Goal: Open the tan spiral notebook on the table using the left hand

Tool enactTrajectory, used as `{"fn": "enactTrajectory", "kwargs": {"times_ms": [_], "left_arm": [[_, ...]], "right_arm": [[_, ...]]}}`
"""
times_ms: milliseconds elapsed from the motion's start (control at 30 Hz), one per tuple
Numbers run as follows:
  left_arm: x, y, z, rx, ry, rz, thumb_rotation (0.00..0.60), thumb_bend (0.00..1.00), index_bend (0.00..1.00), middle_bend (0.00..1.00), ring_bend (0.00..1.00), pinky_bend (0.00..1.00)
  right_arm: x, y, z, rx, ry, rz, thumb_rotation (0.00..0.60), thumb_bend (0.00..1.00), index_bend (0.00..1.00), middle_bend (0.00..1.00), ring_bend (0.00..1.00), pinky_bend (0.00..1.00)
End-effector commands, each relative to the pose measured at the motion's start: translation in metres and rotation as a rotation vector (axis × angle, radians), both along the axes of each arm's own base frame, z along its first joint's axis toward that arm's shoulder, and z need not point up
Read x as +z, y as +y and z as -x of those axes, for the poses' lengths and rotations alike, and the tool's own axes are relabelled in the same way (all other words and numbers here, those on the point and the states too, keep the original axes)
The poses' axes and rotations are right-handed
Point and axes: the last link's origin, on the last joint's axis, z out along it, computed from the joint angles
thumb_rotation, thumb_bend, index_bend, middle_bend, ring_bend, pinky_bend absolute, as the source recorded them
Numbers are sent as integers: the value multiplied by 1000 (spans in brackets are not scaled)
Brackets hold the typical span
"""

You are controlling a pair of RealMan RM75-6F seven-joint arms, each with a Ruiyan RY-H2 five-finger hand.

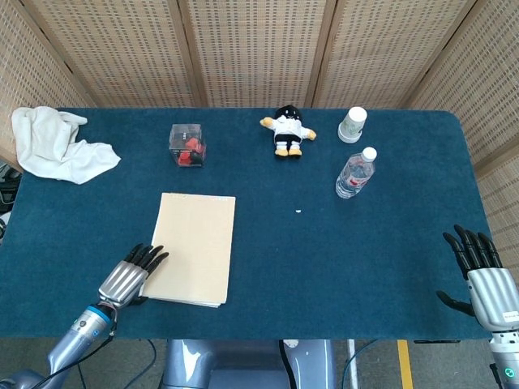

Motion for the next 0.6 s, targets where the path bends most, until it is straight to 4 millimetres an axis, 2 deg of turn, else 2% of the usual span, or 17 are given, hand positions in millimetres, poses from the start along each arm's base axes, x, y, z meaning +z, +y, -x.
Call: {"fn": "enactTrajectory", "kwargs": {"times_ms": [33,300,400,500,600], "left_arm": [[1,2,-2,-9,-6,-18,600,426,0,0,0,0],[-1,9,-6,-36,-27,-67,600,475,40,0,0,0],[-2,12,-10,-42,-35,-78,600,475,92,5,0,0],[-2,12,-11,-52,-33,-79,600,478,168,51,16,0],[-2,11,-12,-63,-32,-81,600,483,195,74,31,0]], "right_arm": [[0,0,0,1,1,-1,600,0,0,0,0,0],[0,0,0,0,1,0,600,0,0,0,0,0],[0,0,0,0,2,-1,600,0,0,0,0,0],[0,0,0,0,3,-1,600,0,0,0,0,0],[0,0,0,-1,3,-1,600,0,0,0,0,0]]}}
